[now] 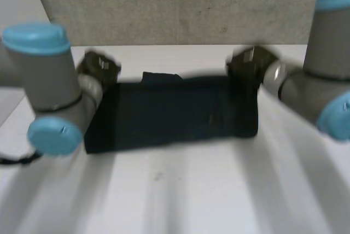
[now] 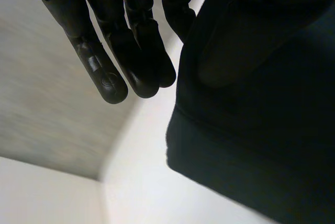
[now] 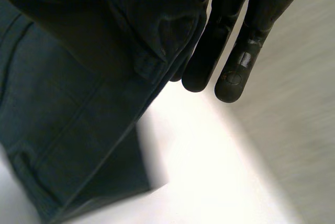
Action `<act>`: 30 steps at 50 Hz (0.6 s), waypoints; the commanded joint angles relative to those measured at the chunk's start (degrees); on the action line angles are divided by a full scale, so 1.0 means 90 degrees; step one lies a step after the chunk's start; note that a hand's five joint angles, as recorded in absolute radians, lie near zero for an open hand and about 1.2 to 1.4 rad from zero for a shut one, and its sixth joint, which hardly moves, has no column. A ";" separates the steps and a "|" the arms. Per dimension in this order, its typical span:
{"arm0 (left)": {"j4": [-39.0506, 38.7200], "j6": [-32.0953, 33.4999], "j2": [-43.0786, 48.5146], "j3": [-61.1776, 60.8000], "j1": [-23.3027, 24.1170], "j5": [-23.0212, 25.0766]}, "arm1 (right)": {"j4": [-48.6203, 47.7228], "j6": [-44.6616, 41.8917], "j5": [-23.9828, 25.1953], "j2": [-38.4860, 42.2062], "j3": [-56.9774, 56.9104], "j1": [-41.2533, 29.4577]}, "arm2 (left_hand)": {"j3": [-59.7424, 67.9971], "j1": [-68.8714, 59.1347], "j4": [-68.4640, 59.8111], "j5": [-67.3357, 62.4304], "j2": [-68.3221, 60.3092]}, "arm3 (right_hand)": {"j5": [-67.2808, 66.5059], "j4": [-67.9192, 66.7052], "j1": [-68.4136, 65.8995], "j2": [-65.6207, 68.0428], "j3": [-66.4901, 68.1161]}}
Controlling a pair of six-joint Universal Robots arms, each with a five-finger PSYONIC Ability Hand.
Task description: Fold the shorts.
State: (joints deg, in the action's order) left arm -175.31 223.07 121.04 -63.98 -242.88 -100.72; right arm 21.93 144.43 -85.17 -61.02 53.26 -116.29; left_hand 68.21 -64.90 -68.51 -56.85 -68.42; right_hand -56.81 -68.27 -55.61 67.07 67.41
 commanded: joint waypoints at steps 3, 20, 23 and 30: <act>-0.2841 -0.0079 -0.0392 0.3632 0.0131 0.0107 | -0.3750 0.0447 -0.0175 -0.0357 -0.1778 -0.0008 | 0.1310 -0.1678 -0.1277 -0.1461 -0.1286 | -0.1465 -0.1304 -0.2710 0.1436 0.1399; -0.2962 -0.0235 -0.1027 -0.0233 0.0112 0.0097 | -0.3473 0.0437 -0.0224 -0.0242 0.0536 -0.0047 | 0.1310 -0.1678 -0.1277 -0.1461 -0.1286 | -0.1465 -0.1304 -0.2710 0.1436 0.1399; -0.3011 -0.0371 -0.0950 -0.1187 0.0151 0.0117 | -0.3239 0.0446 -0.0224 0.0089 0.1101 -0.0057 | 0.1310 -0.1678 -0.1277 -0.1461 -0.1286 | -0.1465 -0.1304 -0.2710 0.1436 0.1399; -0.3109 -0.0684 -0.0403 -0.2548 0.0239 0.0282 | -0.2731 0.0456 -0.0214 0.0764 0.1924 -0.0164 | 0.1310 -0.1678 -0.1277 -0.1461 -0.1286 | -0.1465 -0.1304 -0.2710 0.1436 0.1399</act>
State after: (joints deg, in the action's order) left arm -202.47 219.15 113.03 -76.76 -241.54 -99.44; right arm -6.28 148.45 -87.17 -59.20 64.48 -116.97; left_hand 68.28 -65.10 -68.52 -57.03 -68.52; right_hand -56.81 -68.32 -55.61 67.07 67.42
